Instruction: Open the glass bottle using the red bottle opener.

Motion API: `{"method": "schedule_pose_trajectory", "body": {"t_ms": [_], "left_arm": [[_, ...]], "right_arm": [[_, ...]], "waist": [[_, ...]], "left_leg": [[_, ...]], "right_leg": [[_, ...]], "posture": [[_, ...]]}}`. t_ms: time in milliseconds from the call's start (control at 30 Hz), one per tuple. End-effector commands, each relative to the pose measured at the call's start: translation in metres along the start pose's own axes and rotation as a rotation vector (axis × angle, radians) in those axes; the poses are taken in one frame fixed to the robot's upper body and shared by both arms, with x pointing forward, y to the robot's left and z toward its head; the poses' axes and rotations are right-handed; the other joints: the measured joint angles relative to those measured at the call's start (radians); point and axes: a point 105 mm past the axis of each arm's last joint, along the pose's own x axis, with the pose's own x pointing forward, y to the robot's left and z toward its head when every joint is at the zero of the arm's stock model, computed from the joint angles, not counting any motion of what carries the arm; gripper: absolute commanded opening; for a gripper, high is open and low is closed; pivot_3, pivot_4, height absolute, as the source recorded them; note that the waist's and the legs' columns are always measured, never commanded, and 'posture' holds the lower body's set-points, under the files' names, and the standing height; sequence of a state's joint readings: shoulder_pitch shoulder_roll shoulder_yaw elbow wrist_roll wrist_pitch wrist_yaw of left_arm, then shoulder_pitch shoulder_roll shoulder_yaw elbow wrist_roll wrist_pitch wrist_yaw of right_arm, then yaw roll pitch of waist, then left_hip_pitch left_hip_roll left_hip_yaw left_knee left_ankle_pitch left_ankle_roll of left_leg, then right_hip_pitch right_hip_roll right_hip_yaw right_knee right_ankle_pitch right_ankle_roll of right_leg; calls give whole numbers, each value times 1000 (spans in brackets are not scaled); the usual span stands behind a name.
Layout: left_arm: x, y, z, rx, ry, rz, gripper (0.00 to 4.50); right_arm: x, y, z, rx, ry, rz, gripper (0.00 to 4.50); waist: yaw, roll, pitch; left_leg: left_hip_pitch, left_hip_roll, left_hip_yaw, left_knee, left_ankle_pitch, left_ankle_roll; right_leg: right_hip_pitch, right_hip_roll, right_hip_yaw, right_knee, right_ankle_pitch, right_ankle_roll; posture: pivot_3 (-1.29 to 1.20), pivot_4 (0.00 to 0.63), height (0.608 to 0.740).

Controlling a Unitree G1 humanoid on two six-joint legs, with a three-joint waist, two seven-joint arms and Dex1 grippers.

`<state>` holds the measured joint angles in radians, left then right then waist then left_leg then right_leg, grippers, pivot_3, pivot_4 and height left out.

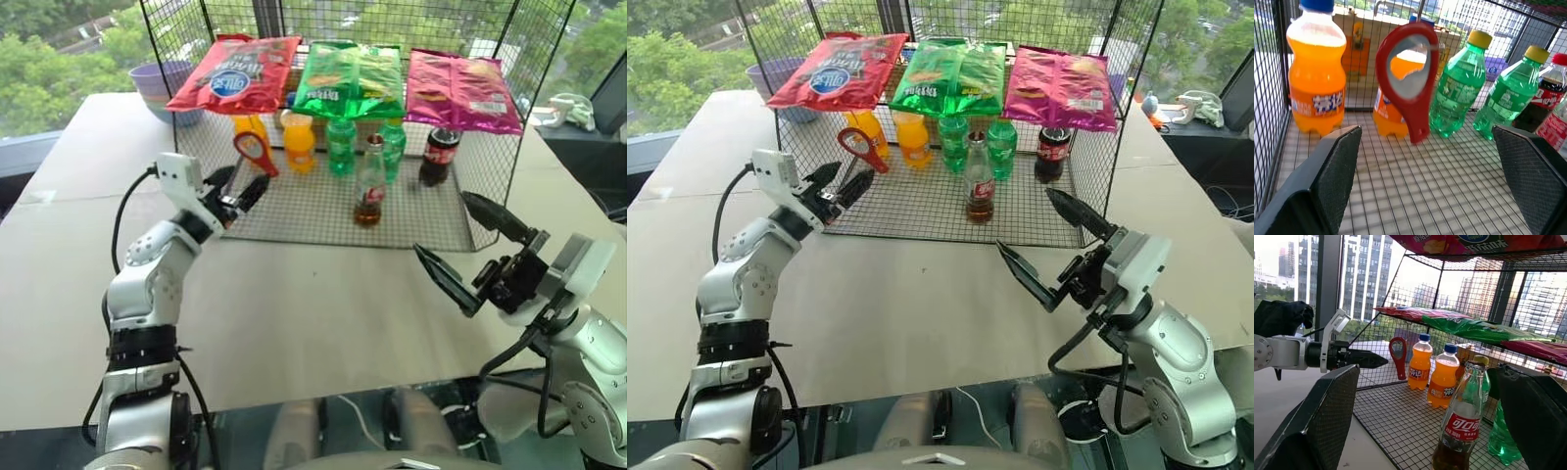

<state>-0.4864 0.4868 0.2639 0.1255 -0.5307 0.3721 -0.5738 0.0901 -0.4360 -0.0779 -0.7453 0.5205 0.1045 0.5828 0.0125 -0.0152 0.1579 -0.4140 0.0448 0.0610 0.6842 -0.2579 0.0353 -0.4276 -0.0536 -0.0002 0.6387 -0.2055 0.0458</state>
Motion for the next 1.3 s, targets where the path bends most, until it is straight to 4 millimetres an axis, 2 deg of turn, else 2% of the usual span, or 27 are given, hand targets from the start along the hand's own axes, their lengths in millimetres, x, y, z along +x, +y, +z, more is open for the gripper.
{"method": "schedule_pose_trajectory", "body": {"t_ms": [33, 233, 800, 1133, 1233, 1267, 1300], "left_arm": [[6, 3, 19, 65, -46, -21, 4399], [18, 3, 29, 89, -67, -32, 4399], [20, 3, 31, 110, -73, -39, 4399], [33, 4, 34, 136, -81, -61, 4399], [35, 1, 34, 134, -78, -97, 3715], [35, 0, 34, 135, -75, -105, 3363], [35, 0, 33, 137, -72, -110, 2788]], "right_arm": [[0, 1, 11, -38, -31, -3, 4500], [1, -1, 8, -43, -9, -16, 4500], [2, -1, 8, -55, 9, -5, 4500], [3, -2, 8, -64, 11, -11, 4500], [2, -2, 9, -67, 12, -17, 4500], [2, -2, 9, -67, 13, -19, 4500], [2, -1, 9, -67, 14, -21, 4500]], "waist": [[0, 0, 0], [1, -1, 0], [0, -2, 1], [1, -3, 1], [0, -3, 1], [0, -3, 1], [0, -3, 1]], "left_leg": [[0, 0, 0, 0, 0, 0], [0, 0, 0, 0, 0, 0], [0, 0, 0, 0, 0, 0], [0, 0, 0, 0, 0, 0], [0, 0, 0, 0, 0, 0], [0, 0, 0, 0, 0, 0], [0, 0, 0, 0, 0, 0]], "right_leg": [[0, 0, 0, 0, 0, 0], [0, 0, 0, 0, 0, 0], [0, 0, 0, 0, 0, 1], [0, 0, 0, 0, 1, 1], [0, 0, 0, 0, 1, 1], [0, 0, 0, 0, 1, 2], [0, 0, 0, 0, 1, 2]], "posture": [[0, 150, 740], [0, 150, 740], [0, 150, 740], [0, 150, 740], [0, 150, 740], [0, 150, 740], [0, 150, 740]]}}
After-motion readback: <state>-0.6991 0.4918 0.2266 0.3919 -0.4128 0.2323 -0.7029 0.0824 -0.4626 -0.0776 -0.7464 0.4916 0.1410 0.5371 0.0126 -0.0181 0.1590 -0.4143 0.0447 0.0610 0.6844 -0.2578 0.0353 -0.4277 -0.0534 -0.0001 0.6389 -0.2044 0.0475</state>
